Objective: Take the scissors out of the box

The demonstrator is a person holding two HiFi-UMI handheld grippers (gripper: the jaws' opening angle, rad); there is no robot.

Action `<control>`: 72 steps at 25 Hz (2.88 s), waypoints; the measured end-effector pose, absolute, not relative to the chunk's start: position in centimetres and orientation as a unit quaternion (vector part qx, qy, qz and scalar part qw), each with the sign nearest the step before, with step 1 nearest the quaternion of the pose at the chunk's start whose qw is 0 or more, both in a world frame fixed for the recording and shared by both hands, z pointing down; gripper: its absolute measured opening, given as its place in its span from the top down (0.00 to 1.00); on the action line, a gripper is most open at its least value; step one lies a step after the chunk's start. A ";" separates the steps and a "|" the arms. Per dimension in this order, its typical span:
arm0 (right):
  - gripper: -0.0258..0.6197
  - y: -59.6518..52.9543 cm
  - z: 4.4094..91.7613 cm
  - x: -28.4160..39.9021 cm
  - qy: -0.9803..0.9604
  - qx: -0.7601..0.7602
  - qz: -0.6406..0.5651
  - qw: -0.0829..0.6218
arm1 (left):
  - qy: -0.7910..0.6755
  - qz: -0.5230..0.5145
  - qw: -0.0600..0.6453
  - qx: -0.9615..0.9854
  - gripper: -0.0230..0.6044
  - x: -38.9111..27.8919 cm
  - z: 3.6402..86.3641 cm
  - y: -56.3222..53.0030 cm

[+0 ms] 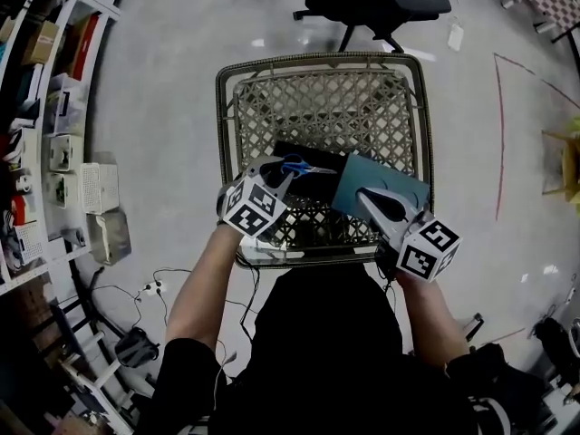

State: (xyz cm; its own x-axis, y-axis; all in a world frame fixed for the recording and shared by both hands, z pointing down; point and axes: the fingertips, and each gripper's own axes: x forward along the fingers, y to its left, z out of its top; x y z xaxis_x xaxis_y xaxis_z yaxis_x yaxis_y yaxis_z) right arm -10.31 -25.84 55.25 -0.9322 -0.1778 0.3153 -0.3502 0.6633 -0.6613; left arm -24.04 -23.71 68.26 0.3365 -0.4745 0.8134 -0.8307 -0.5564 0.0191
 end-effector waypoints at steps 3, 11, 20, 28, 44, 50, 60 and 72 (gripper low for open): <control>0.94 -26.6 55.7 -10.0 -0.902 0.154 0.388 0.114 | -0.375 0.440 0.223 0.785 0.81 -23.9 70.5 -23.6; 0.94 -28.1 57.1 -8.8 -0.892 0.171 0.402 0.117 | -0.289 0.524 0.207 0.774 0.78 -23.4 74.9 -24.1; 0.94 -28.6 58.2 -7.9 -0.888 0.182 0.404 0.119 | -0.207 0.599 0.194 0.749 0.78 -23.1 78.1 -23.3; 0.94 -28.9 57.8 -6.9 -0.889 0.190 0.400 0.119 | -0.189 0.627 0.189 0.732 0.78 -23.6 79.5 -23.3; 0.94 -28.8 58.1 -4.1 -0.888 0.198 0.398 0.119 | -0.154 0.634 0.182 0.736 0.80 -20.4 79.7 -24.0; 0.94 -27.9 58.0 -3.0 -0.888 0.196 0.399 0.121 | -0.145 0.636 0.185 0.736 0.80 -19.5 79.6 -24.2; 0.94 -27.0 57.4 -1.0 -0.895 0.188 0.383 0.128 | -0.174 0.638 0.211 0.720 0.82 -20.2 79.8 -23.8; 0.94 -26.6 56.8 -0.8 -0.903 0.172 0.371 0.132 | -0.219 0.653 0.220 0.691 0.82 -23.5 78.1 -23.0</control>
State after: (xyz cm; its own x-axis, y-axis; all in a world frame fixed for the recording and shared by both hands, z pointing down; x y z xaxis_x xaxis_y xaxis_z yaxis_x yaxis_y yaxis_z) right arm -0.75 -26.56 56.77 -0.9059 -0.2135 0.3658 -0.4090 0.6653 -0.6246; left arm -23.52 -22.96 78.13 0.0519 -0.0145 0.9985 -0.5900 -0.8072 0.0189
